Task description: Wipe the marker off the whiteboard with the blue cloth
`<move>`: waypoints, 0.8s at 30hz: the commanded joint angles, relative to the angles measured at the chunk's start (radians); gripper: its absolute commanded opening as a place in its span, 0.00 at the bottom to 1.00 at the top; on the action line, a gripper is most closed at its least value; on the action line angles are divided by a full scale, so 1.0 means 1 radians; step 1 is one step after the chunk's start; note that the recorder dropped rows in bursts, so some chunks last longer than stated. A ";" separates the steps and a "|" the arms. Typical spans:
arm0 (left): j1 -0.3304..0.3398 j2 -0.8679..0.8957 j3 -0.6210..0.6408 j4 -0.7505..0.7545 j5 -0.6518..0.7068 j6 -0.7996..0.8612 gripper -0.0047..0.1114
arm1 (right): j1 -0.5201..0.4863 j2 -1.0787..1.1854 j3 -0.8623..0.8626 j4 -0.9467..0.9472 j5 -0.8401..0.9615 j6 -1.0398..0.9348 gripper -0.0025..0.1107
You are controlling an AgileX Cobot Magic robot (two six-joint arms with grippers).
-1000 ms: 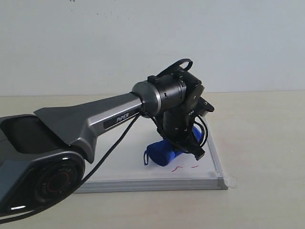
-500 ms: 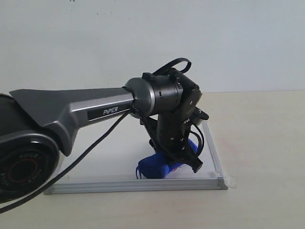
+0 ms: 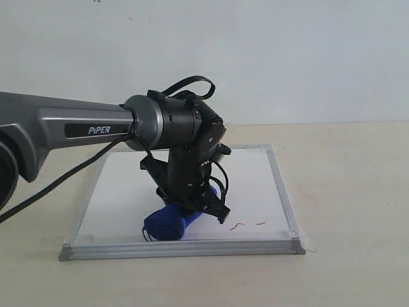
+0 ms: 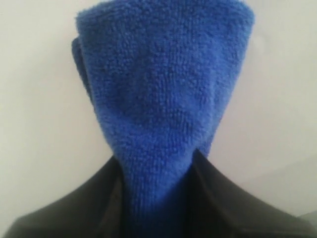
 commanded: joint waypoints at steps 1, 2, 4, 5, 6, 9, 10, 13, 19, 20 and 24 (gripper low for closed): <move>-0.054 0.005 0.007 -0.077 -0.127 -0.023 0.07 | -0.002 -0.005 -0.001 0.001 -0.008 -0.004 0.03; -0.068 0.009 0.007 -0.092 -0.147 -0.023 0.07 | -0.002 -0.005 -0.001 0.001 -0.008 -0.004 0.03; -0.098 0.017 0.003 -0.128 -0.188 -0.021 0.07 | -0.002 -0.005 -0.001 0.001 -0.008 -0.004 0.03; -0.110 0.020 0.003 -0.142 -0.204 -0.012 0.07 | -0.002 -0.005 -0.001 0.001 -0.008 -0.004 0.03; -0.124 0.021 0.003 -0.161 -0.222 0.006 0.07 | -0.002 -0.005 -0.001 0.001 -0.008 -0.004 0.03; -0.153 0.021 0.003 -0.231 -0.266 0.045 0.07 | -0.002 -0.005 -0.001 0.001 -0.008 -0.004 0.03; -0.159 0.021 0.003 -0.265 -0.279 0.068 0.07 | -0.002 -0.005 -0.001 0.001 -0.008 -0.004 0.03; -0.164 0.021 0.003 -0.352 -0.291 0.145 0.07 | -0.002 -0.005 -0.001 0.001 -0.008 -0.004 0.03; -0.118 0.021 0.003 -0.273 -0.212 0.139 0.07 | -0.002 -0.005 -0.001 0.001 -0.008 -0.004 0.03; -0.099 0.021 0.003 -0.244 -0.180 0.123 0.07 | -0.002 -0.005 -0.001 0.001 -0.008 -0.004 0.03; -0.015 0.021 0.003 -0.041 -0.032 0.004 0.07 | -0.002 -0.005 -0.001 0.001 -0.008 -0.004 0.03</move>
